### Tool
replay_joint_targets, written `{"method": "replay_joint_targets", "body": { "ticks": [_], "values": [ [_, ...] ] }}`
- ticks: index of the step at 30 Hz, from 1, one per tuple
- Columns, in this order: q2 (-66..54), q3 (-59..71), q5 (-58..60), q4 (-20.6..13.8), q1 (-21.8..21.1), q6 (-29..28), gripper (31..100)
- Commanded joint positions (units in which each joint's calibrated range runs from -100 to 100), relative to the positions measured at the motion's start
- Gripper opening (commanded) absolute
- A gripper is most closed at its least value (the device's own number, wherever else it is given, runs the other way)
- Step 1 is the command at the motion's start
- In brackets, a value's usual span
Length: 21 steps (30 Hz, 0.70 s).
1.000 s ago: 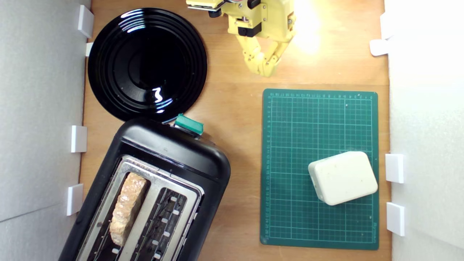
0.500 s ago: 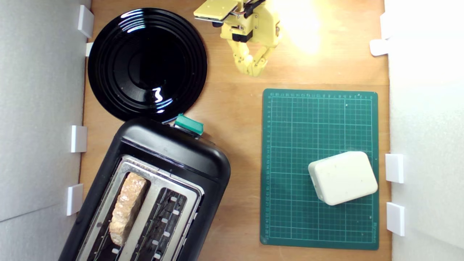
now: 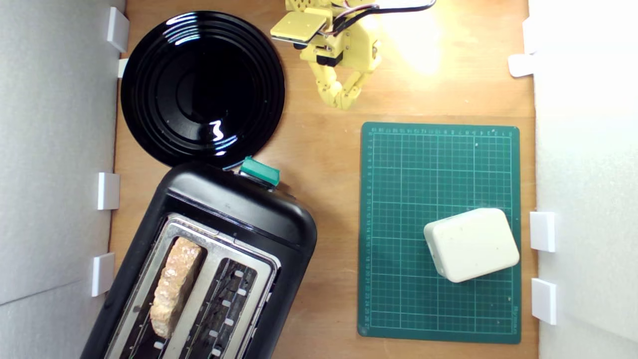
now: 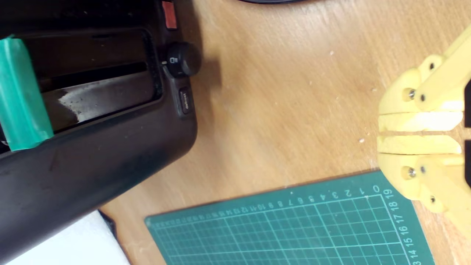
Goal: Pick bread and place in toaster
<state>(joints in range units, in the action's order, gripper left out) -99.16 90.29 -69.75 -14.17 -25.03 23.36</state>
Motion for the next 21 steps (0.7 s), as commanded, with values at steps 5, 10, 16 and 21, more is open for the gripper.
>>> {"method": "replay_joint_targets", "body": {
  "ticks": [5, 10, 16, 21],
  "values": [
    [0.16, 5.08, 4.90, 0.75, 3.28, -0.74, 31.0],
    [0.16, 5.71, 6.26, 0.93, 4.41, -2.20, 31.0],
    [0.08, 5.71, 6.26, 0.93, 4.41, -4.19, 31.0],
    [0.16, 5.62, 6.26, 0.93, 4.33, -4.56, 31.2]
  ]
}}
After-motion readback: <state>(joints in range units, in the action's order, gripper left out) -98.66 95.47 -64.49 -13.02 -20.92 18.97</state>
